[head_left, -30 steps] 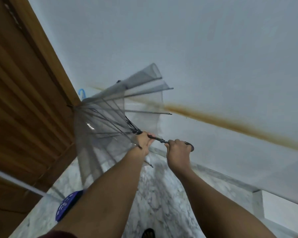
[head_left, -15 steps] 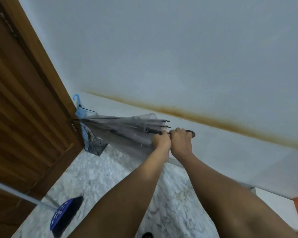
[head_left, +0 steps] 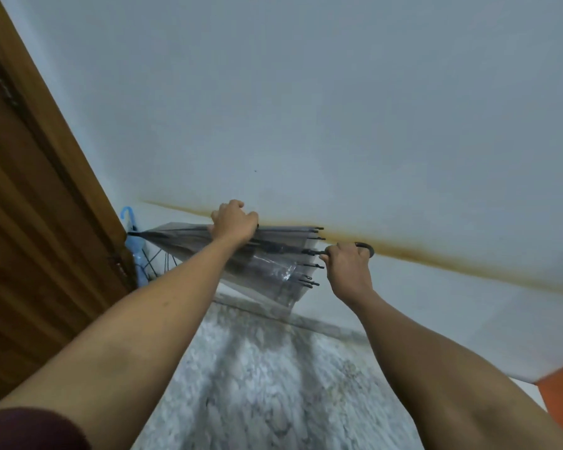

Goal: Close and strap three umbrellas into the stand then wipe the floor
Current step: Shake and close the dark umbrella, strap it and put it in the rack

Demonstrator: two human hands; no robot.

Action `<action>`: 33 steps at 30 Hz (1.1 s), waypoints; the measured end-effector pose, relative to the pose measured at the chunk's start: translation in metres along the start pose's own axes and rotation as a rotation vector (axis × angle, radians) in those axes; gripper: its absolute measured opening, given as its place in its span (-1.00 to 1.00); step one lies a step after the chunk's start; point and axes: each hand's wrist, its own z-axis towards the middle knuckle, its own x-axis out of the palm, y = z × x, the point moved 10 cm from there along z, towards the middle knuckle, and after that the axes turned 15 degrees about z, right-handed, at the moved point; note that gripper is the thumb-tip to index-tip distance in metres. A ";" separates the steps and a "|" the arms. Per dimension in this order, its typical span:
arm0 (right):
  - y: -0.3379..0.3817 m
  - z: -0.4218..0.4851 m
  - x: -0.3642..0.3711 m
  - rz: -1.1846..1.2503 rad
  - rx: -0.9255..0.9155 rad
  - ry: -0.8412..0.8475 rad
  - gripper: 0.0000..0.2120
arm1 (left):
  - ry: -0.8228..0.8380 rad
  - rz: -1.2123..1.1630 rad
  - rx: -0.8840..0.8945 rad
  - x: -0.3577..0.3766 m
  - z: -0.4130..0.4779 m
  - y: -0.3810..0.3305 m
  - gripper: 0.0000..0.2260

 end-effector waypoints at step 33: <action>-0.034 0.003 -0.041 -0.105 0.016 0.003 -0.69 | 0.076 0.522 0.759 0.012 -0.035 -0.036 -0.07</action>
